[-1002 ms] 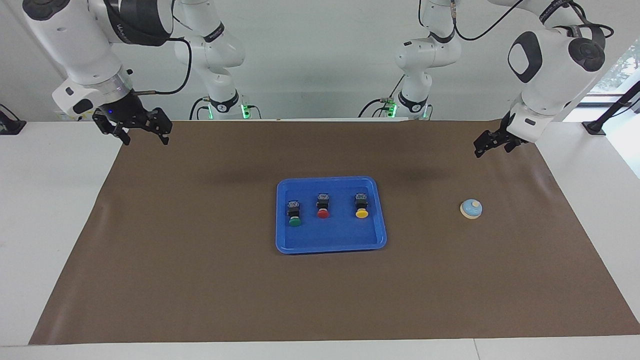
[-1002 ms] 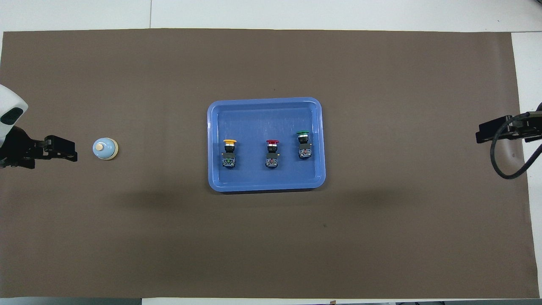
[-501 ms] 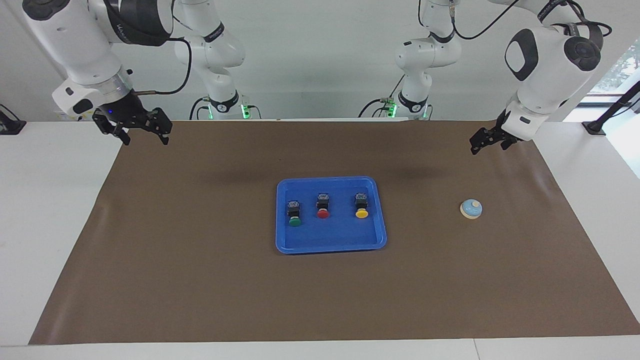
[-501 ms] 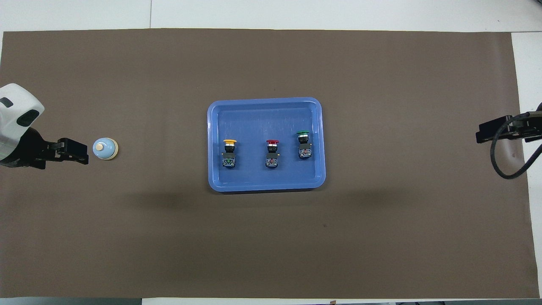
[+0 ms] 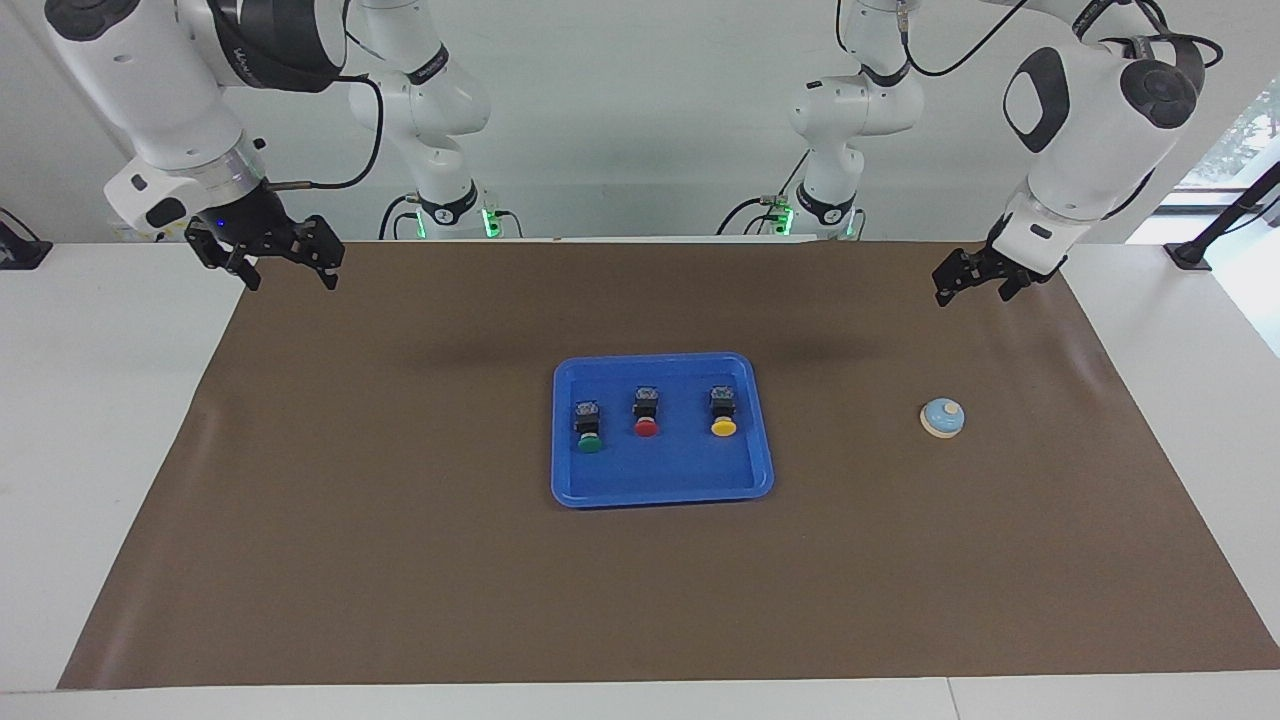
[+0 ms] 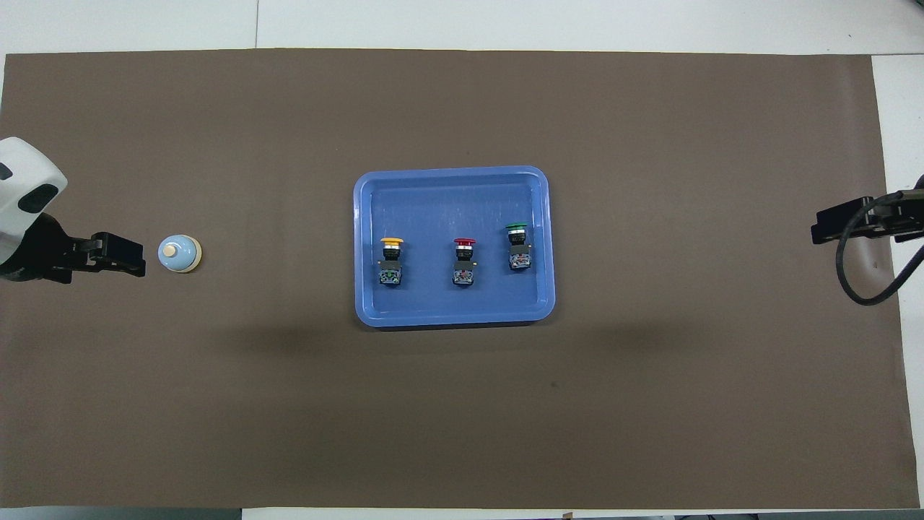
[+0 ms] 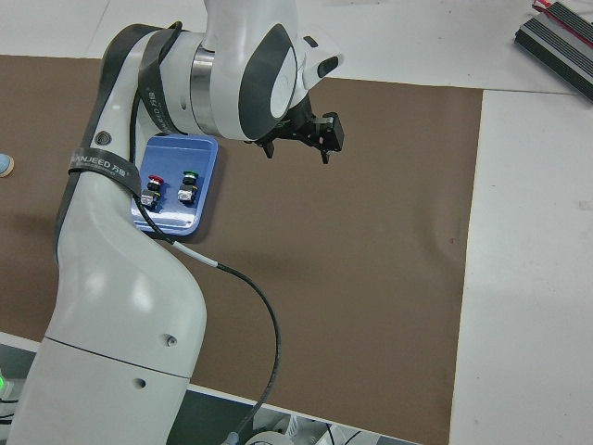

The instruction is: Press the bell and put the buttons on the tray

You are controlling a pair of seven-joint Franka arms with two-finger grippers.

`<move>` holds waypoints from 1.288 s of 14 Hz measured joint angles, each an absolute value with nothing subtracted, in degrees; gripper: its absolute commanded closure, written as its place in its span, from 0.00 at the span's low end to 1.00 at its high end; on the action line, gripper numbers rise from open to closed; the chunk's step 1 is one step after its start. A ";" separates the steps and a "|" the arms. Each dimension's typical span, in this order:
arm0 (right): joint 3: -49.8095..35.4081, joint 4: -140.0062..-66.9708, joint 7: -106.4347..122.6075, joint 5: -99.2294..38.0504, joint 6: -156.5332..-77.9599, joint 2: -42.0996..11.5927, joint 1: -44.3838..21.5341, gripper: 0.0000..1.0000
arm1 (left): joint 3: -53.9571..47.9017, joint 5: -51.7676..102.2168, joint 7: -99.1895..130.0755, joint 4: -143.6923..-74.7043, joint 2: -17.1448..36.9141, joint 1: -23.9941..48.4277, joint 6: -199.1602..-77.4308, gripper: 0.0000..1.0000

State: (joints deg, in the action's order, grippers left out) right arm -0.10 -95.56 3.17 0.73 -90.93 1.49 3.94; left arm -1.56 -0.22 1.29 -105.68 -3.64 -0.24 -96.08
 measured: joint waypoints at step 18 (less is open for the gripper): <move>-0.10 -95.56 3.17 0.73 -90.93 1.49 3.94 0.00 | -2.08 -0.22 0.97 -99.58 -2.22 -0.22 -94.18 0.00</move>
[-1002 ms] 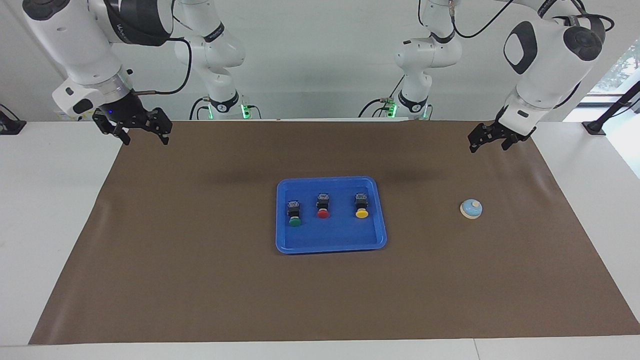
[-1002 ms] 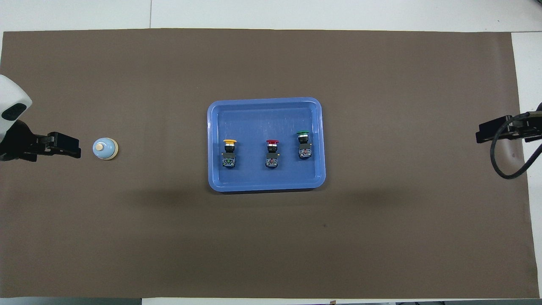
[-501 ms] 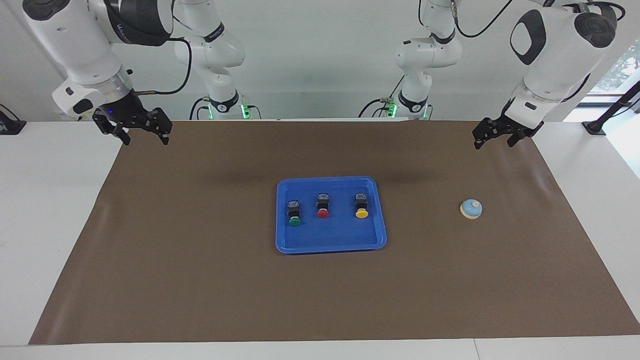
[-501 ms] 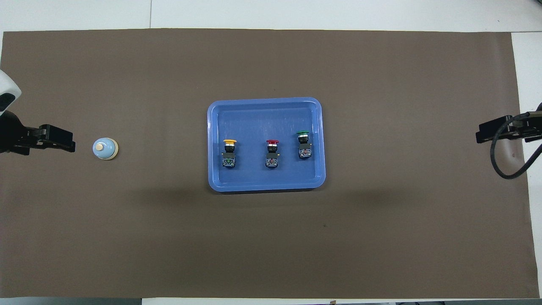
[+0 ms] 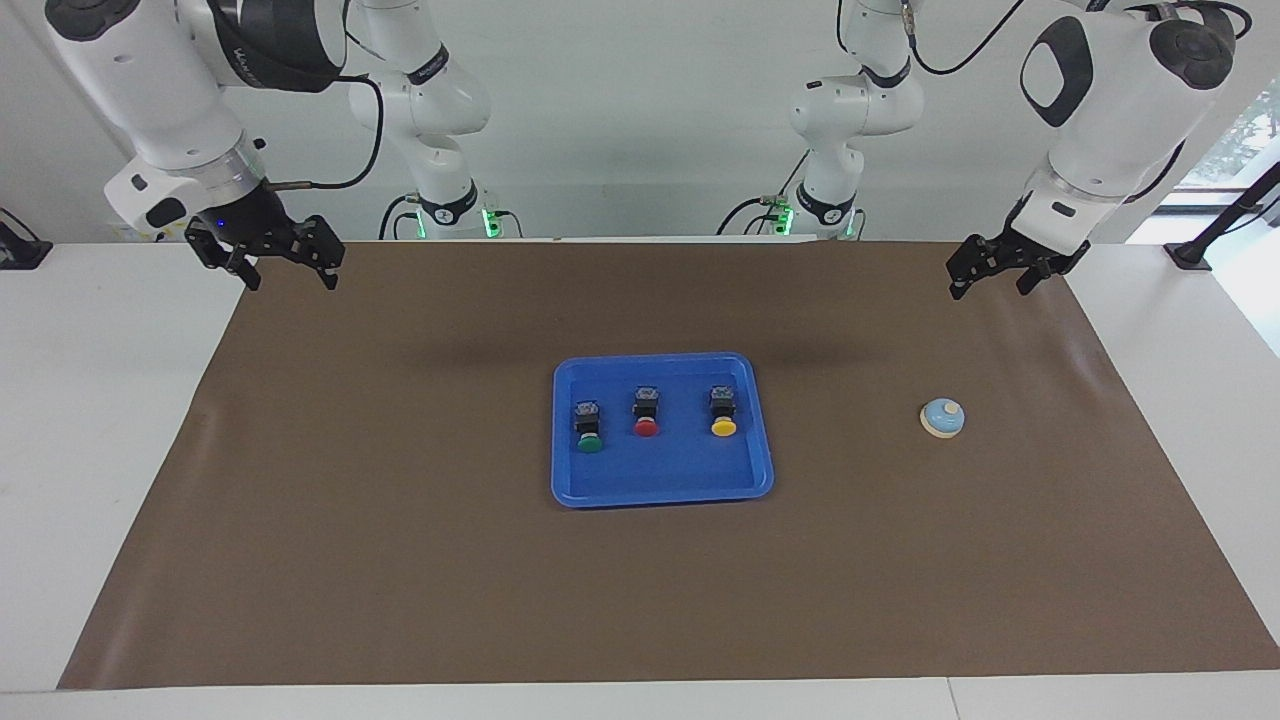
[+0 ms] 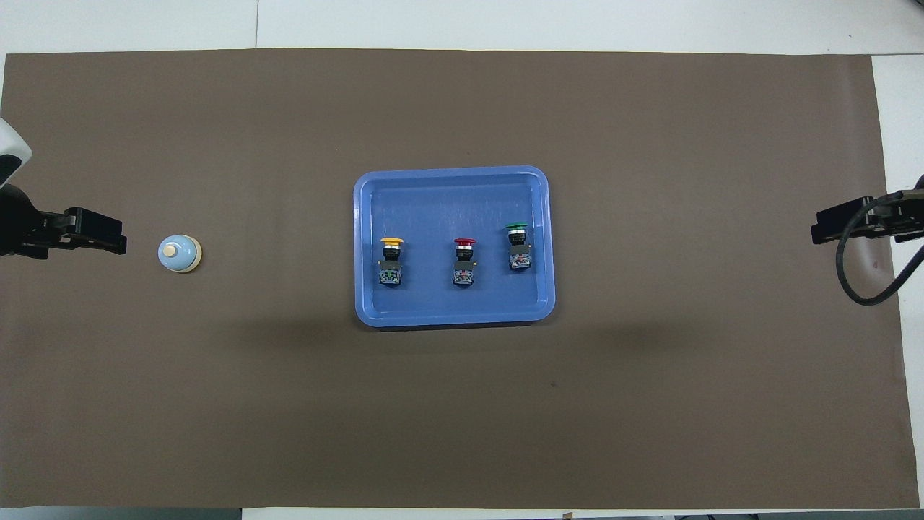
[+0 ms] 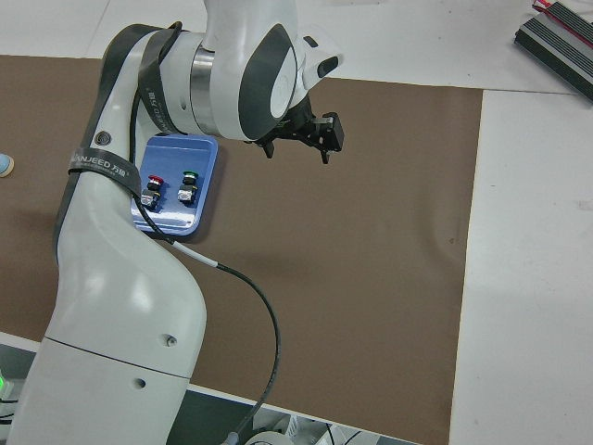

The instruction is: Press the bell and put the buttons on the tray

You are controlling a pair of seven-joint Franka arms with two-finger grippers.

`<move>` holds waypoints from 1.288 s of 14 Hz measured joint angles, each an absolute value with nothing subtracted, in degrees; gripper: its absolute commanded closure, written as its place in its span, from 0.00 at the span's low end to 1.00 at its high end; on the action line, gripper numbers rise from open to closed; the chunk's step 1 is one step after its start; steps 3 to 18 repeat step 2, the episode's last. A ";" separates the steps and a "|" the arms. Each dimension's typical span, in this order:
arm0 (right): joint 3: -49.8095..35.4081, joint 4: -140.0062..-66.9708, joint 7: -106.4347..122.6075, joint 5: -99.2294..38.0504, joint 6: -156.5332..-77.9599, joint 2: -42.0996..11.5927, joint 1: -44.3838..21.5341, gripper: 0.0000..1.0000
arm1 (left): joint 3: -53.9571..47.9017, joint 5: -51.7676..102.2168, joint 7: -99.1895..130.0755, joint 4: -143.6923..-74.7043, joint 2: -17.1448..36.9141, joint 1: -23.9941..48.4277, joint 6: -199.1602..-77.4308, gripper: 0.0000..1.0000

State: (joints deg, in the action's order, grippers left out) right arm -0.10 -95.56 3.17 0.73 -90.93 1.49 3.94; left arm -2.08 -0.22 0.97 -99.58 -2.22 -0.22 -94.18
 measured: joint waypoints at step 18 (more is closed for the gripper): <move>-0.10 -95.56 3.17 0.73 -90.93 1.49 3.94 0.00 | -2.08 -0.22 0.97 -99.58 -2.22 -0.22 -94.26 0.00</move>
